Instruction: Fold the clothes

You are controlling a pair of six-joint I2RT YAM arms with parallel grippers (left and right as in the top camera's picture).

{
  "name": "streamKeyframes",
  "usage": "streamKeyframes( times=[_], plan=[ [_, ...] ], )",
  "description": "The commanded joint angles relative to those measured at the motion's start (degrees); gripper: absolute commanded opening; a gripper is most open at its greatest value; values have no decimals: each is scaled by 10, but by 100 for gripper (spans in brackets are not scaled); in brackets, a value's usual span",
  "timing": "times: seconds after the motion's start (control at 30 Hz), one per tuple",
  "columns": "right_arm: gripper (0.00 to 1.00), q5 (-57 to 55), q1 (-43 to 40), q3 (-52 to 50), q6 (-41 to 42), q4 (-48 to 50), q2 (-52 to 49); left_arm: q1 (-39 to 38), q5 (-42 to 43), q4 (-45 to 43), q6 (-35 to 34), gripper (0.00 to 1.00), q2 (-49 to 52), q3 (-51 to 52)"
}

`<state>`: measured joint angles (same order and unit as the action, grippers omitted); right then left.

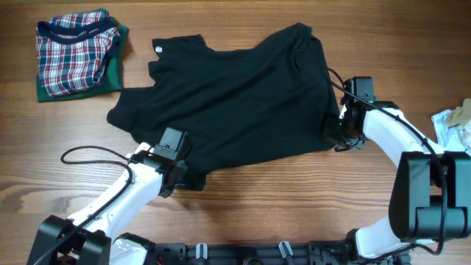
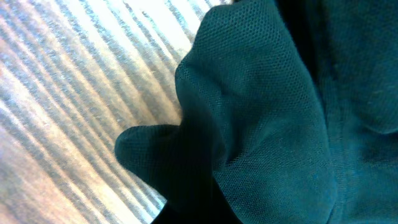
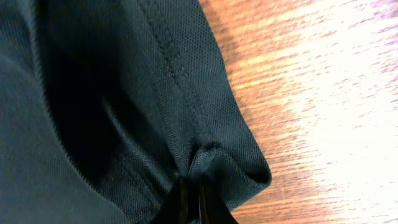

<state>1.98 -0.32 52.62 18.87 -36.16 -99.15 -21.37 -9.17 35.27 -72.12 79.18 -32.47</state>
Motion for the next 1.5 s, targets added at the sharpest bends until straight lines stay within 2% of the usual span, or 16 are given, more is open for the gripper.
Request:
streamKeyframes(
  times=[0.0, 0.07, 0.23, 0.5, 0.6, 0.73, 0.93, 1.07, 1.17, 1.47],
  plan=[
    [4, 80, 1, -35, 6, -30, -23, 3, 7, -8, 42, 4, 10, 16],
    [4, 82, 1, -35, 1, -41, 2, 3, 7, 3, 76, 4, -10, 4],
    [4, 84, 1, -35, -7, -90, 118, 3, 7, 30, 104, 4, -90, -12],
    [4, 85, -3, -35, 7, -193, 280, 3, 5, 132, 105, 4, -256, -27],
    [4, 104, -5, -35, 8, -217, 323, 3, -4, 187, 122, 4, -324, -70],
    [4, 121, -5, -35, 8, -249, 361, 3, -10, 241, 122, 4, -356, -117],
    [4, 148, -5, -34, 23, -277, 417, 3, -10, 282, 121, 4, -357, -125],
    [4, 146, -5, -35, 26, -217, 405, 3, -69, 257, 121, 4, -355, -125],
    [4, 144, -5, -35, 28, -171, 356, 3, -113, 213, 121, 4, -325, -125],
    [4, 118, -5, -35, 27, -95, 205, 3, -135, 63, 122, 4, -105, -125]
  ],
)
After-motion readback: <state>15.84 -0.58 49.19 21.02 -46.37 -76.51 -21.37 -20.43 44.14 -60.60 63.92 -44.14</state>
